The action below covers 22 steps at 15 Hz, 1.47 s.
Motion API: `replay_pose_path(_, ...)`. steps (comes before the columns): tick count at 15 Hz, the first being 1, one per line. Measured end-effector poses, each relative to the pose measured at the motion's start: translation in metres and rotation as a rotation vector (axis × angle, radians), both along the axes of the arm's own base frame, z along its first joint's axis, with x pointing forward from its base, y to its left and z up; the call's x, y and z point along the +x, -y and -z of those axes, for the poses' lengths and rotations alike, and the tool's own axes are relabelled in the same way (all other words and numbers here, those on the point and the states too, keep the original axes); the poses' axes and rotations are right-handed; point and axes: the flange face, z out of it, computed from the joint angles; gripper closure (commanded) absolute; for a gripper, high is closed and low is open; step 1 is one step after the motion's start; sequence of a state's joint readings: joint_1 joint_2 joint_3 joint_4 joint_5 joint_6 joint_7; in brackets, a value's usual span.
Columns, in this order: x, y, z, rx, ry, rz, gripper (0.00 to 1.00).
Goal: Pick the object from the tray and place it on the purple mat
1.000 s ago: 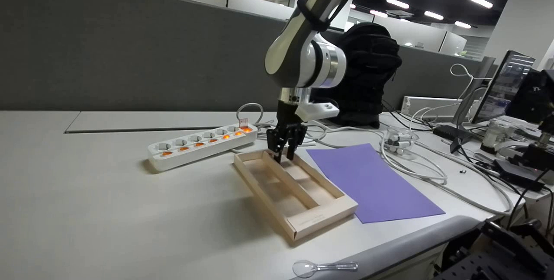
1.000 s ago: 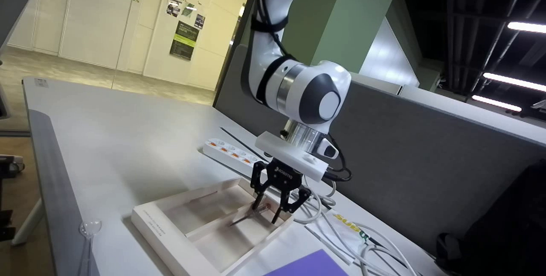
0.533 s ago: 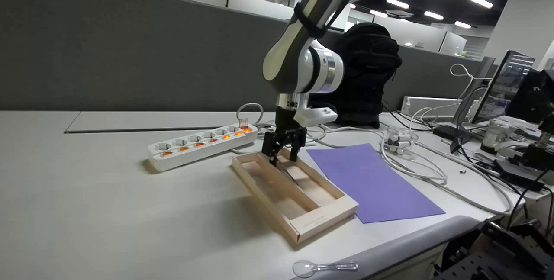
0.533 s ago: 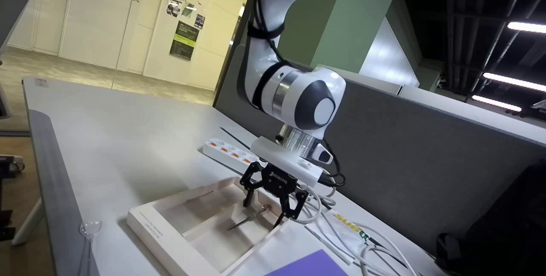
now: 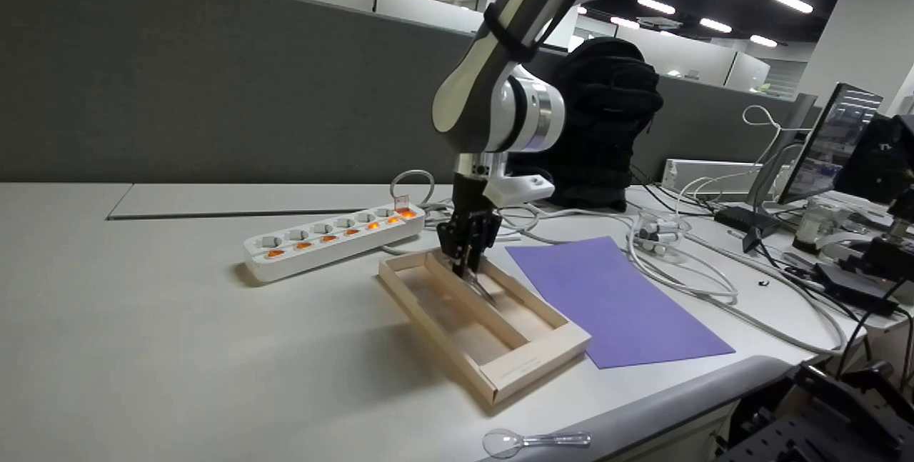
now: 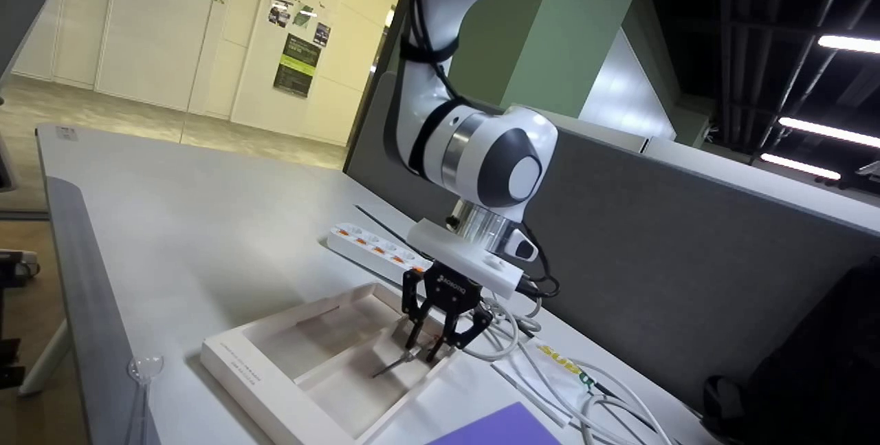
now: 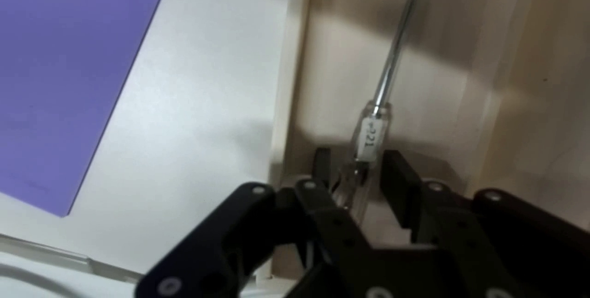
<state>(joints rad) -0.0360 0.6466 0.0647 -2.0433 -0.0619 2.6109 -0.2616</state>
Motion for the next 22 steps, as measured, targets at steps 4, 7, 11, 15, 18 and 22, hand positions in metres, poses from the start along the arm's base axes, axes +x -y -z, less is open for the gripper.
replay_pose_path(4, 0.002, -0.004, -0.002, 0.002, 0.006, -0.006, 0.95)
replay_pose_path(7, 0.003, -0.012, -0.007, 0.005, 0.012, -0.019, 0.95)
replay_pose_path(11, 0.007, -0.026, -0.042, 0.008, 0.018, -0.040, 0.95)
replay_pose_path(15, 0.004, -0.019, -0.094, -0.007, 0.027, -0.027, 0.95)
replay_pose_path(18, -0.009, 0.020, -0.124, -0.036, 0.050, 0.041, 0.95)
replay_pose_path(22, -0.037, 0.089, -0.132, -0.099, 0.057, 0.165, 0.95)
